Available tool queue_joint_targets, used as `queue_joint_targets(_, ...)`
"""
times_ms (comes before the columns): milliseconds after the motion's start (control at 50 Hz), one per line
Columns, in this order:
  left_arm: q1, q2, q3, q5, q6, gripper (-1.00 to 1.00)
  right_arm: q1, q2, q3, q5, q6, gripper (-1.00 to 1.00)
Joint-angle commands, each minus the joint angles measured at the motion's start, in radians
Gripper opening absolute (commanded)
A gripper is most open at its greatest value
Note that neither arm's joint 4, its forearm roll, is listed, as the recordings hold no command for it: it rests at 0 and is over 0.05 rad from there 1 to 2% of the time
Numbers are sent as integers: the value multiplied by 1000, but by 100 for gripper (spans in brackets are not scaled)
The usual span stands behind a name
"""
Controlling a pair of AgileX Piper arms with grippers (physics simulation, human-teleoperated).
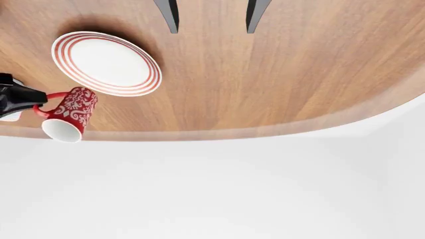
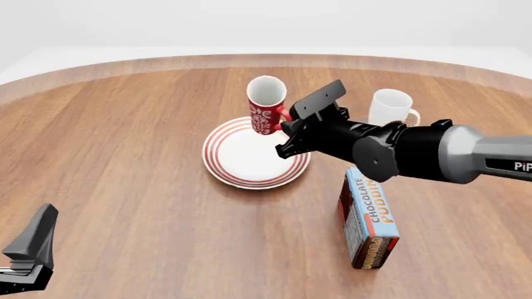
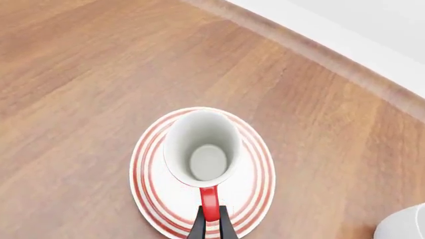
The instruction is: Pick up the red mug and put it on the plate
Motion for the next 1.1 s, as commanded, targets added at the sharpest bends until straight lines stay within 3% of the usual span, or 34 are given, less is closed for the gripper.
queue_joint_targets(20,0,0,0,0,0,100,-6,43,-20,-19,23,-100)
queue_joint_targets(1100,0,0,0,0,0,100,-30,230,-146,-38,47,-100)
